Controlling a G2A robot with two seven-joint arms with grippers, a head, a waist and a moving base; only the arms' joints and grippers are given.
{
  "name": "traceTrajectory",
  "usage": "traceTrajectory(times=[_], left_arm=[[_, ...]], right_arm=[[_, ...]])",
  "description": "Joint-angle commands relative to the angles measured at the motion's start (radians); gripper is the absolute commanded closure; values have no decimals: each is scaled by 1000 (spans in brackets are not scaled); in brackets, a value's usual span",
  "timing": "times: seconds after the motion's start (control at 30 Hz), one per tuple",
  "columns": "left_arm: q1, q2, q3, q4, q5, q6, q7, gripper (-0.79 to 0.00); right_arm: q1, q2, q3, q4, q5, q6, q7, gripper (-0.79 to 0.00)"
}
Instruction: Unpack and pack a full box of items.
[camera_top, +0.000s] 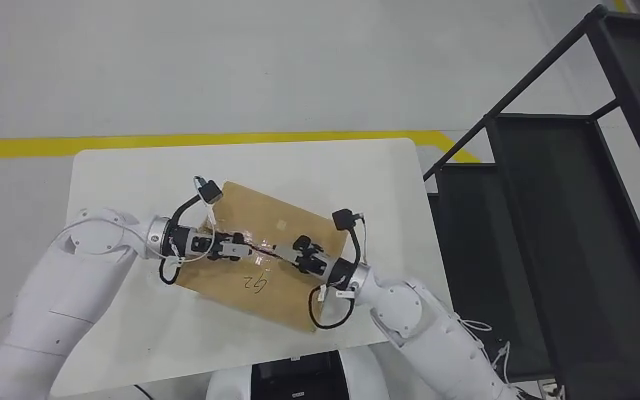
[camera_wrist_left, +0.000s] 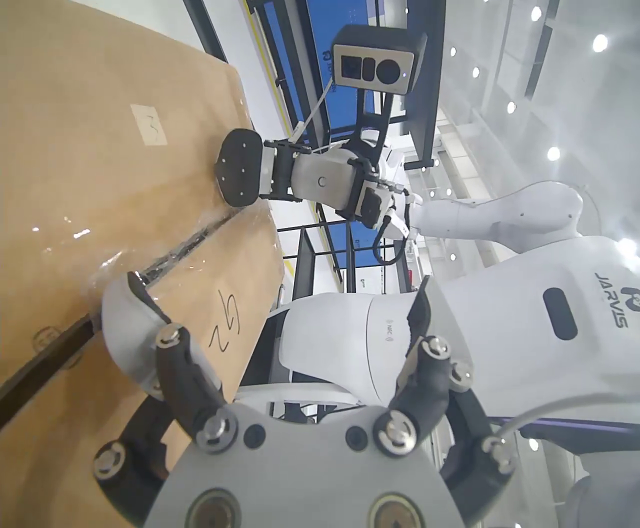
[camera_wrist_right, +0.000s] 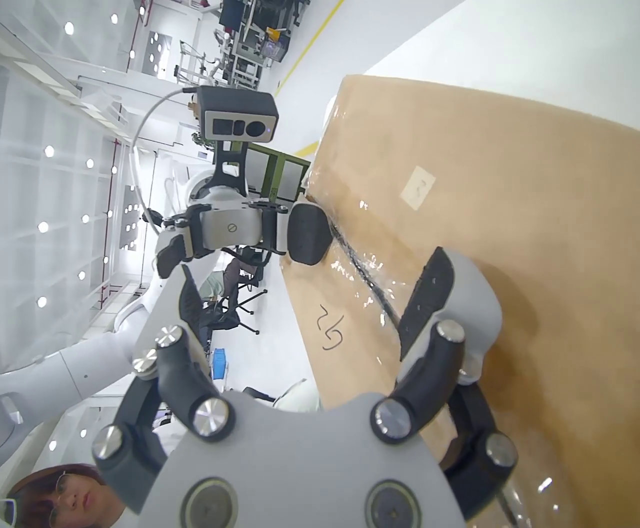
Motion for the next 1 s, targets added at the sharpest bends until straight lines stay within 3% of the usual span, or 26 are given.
traceTrajectory(times=[0.0,0.33,0.6,0.97], left_arm=[[11,3,-10,-7,10,6,12,-785],[53,24,-114,-37,-34,-19,45,-785],[99,54,-255,-28,-69,-10,43,-785],[193,84,-399,-47,-90,2,29,-785]], right_arm=[[-23,4,11,-17,-10,7,-1,-785],[-125,22,77,-111,20,-119,-27,-785],[-142,33,120,-139,54,-123,24,-785],[-75,17,10,-22,80,-77,22,-785]])
